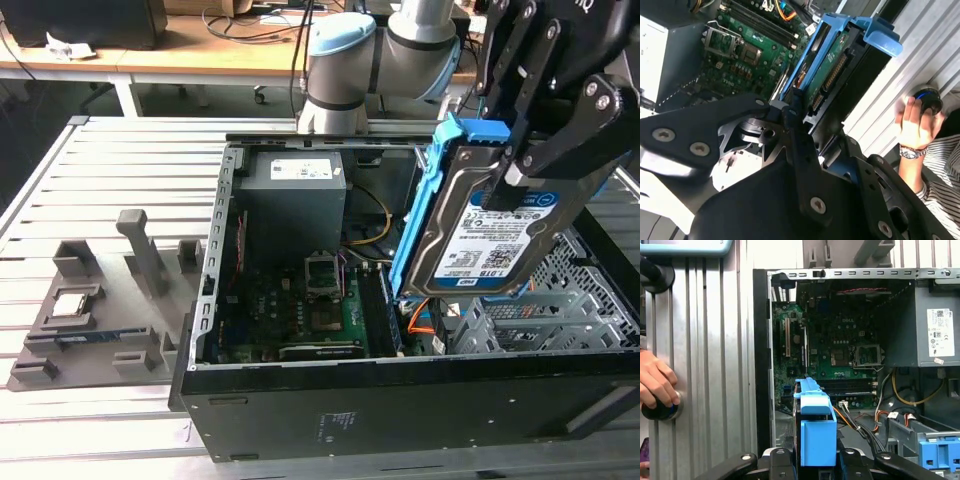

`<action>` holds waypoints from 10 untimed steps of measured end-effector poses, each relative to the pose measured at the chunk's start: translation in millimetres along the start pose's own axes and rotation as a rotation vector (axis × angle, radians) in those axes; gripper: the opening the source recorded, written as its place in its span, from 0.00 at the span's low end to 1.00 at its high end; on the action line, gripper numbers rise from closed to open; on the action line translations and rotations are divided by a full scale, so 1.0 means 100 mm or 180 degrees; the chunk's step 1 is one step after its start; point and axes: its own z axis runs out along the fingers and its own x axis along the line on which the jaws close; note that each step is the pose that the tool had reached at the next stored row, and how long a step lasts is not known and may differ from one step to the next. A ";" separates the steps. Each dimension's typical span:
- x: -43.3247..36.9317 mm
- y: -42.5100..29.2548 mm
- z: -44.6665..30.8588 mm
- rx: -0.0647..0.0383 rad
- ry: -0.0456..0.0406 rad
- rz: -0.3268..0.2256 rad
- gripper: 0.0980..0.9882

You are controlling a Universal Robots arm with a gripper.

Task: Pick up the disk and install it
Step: 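Pick up the disk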

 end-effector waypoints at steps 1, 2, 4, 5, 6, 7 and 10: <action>-0.001 -0.023 0.016 -0.0004 0.0000 0.0000 0.30; -0.002 -0.052 0.046 -0.0010 0.0000 0.0000 0.30; -0.004 -0.131 0.116 -0.0021 0.0000 0.0000 0.30; -0.007 -0.194 0.127 -0.0027 0.0001 0.0001 0.30; -0.015 -0.276 0.136 -0.0035 0.0001 0.0000 0.30; -0.023 -0.323 0.140 -0.0039 0.0001 0.0000 0.30; -0.066 -0.454 0.143 -0.0042 0.0001 0.0000 0.30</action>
